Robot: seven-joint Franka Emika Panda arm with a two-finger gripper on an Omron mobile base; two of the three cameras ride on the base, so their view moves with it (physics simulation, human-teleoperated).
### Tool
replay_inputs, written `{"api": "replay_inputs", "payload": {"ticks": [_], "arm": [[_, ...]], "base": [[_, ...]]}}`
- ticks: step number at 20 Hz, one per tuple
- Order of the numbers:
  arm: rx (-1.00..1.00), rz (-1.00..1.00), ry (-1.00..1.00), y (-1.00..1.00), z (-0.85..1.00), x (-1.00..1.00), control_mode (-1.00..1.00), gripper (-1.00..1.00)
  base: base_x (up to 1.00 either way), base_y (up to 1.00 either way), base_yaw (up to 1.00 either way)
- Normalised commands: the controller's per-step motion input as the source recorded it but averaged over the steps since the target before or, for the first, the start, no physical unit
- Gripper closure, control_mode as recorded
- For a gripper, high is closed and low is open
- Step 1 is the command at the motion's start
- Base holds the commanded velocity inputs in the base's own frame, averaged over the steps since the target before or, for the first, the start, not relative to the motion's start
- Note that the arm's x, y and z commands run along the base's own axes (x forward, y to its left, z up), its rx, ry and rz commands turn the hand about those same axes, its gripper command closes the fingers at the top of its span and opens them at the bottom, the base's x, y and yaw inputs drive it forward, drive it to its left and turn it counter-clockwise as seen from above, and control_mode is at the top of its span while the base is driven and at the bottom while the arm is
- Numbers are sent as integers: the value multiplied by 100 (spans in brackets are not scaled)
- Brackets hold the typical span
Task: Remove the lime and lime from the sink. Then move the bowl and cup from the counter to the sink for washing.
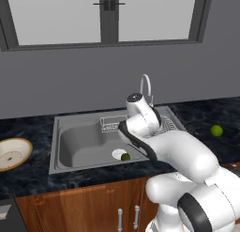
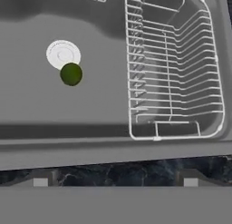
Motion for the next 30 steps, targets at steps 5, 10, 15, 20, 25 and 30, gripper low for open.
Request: {"api": "replay_inputs", "payload": {"ticks": [5, 10, 15, 20, 25, 30], "arm": [[0, 0, 11, 9, -5, 23, -100, -100], [3, 0, 13, 11, -13, 8, -100, -100], [5, 0, 15, 9, -16, 13, -100, -100], [5, 0, 8, 6, -16, 6, -100, -100], [6, 0, 1, 9, -21, -4, -100, -100], [7, 0, 0, 5, -22, -6, -100, -100]], "base": [[0, 0, 0], [0, 0, 0], [0, 0, 0], [0, 0, 0], [0, 0, 0], [0, 0, 0]]}}
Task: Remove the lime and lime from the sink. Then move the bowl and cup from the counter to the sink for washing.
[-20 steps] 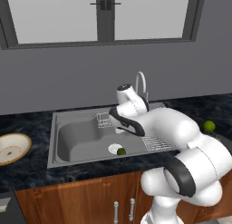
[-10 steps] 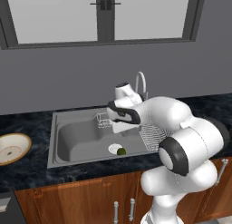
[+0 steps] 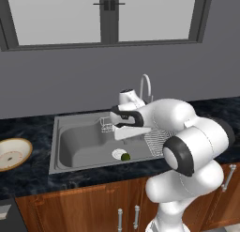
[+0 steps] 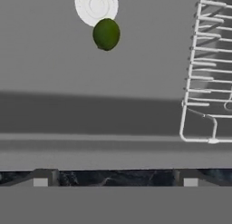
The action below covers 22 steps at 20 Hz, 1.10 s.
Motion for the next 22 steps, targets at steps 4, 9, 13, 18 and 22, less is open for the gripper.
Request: {"api": "replay_inputs", "payload": {"ticks": [4, 9, 13, 18, 22], "arm": [[6, 0, 0, 0, -15, 11, -100, -100], [5, 0, 0, 0, -13, 2, -100, -100], [3, 2, 0, 0, -9, 0, -100, -100], [0, 2, 0, 0, -17, 0, -100, -100], [0, 1, 0, 0, -14, 4, -100, -100]], "base": [[0, 0, 0], [0, 0, 0], [0, 0, 0], [0, 0, 0], [0, 0, 0]]}}
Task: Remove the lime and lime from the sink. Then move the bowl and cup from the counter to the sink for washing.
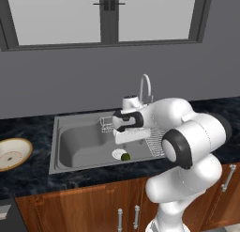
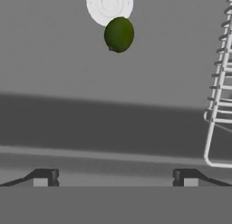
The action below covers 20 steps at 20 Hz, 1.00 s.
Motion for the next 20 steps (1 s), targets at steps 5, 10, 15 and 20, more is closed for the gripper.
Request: {"api": "replay_inputs", "payload": {"ticks": [5, 10, 15, 20], "arm": [[0, 0, -3, -3, -15, 6, -100, -100], [0, 0, 0, -6, -15, 3, -100, -100], [0, 0, 0, -6, -16, 2, -100, -100], [0, 1, -1, -1, -15, 3, -100, -100]], "base": [[0, 0, 0], [0, 0, 0], [0, 0, 0], [0, 0, 0]]}}
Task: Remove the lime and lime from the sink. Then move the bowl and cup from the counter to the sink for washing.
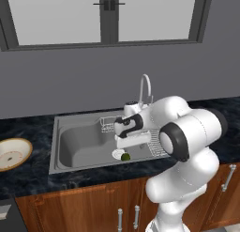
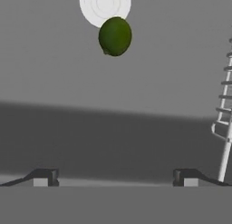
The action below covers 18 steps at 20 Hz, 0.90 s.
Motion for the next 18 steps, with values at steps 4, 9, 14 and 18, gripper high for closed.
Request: {"api": "replay_inputs", "payload": {"ticks": [4, 9, 14, 18], "arm": [[0, 0, 0, 0, -22, 0, -100, -100], [0, 0, 0, 0, -20, 7, -100, -100], [0, 0, 0, 0, -17, 8, -100, -100], [0, 0, 0, 0, -16, 11, -100, -100]], "base": [[0, 0, 0], [0, 0, 0], [0, 0, 0], [0, 0, 0]]}}
